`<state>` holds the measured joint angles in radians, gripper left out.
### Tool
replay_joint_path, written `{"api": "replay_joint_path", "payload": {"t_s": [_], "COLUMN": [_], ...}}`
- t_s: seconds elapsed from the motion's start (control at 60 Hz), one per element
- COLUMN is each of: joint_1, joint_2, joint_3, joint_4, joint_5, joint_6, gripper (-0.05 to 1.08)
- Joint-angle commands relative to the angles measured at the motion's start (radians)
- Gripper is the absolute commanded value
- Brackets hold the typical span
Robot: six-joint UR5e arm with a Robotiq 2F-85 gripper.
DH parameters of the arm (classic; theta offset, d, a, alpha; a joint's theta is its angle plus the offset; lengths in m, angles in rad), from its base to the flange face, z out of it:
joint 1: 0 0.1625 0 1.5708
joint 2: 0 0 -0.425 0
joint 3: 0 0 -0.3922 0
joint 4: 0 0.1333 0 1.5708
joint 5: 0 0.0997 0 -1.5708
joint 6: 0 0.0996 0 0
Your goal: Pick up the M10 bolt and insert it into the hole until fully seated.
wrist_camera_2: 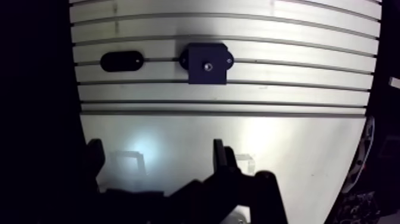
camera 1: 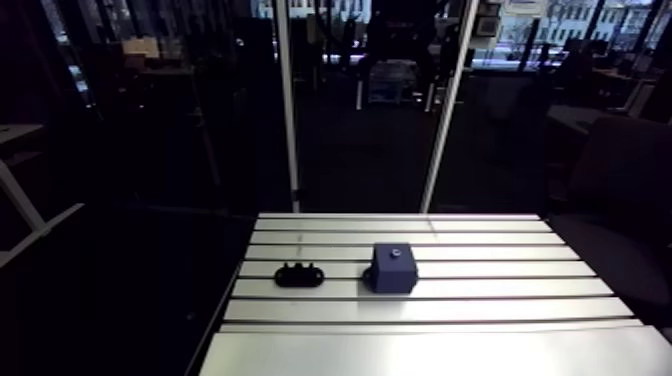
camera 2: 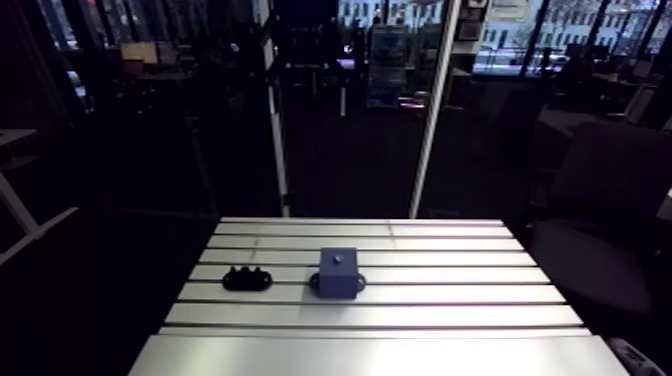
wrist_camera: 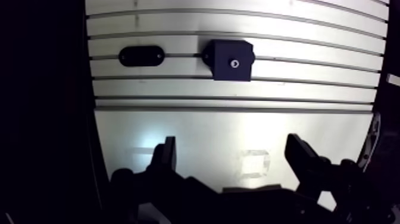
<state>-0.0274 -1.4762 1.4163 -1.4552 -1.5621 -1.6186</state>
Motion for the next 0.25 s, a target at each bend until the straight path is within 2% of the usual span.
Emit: {"api": "replay_joint_path", "payload": {"t_s": [0.017,0.25], "joint_1": [0.000,0.000], "joint_2": [0.001,0.003], "joint_3": [0.006,0.006], "joint_4": [-0.001,-0.001], "joint_5": [-0.002,0.003], "joint_6": [0.001,-0.001], "gripper": [0.01,0.01]}}
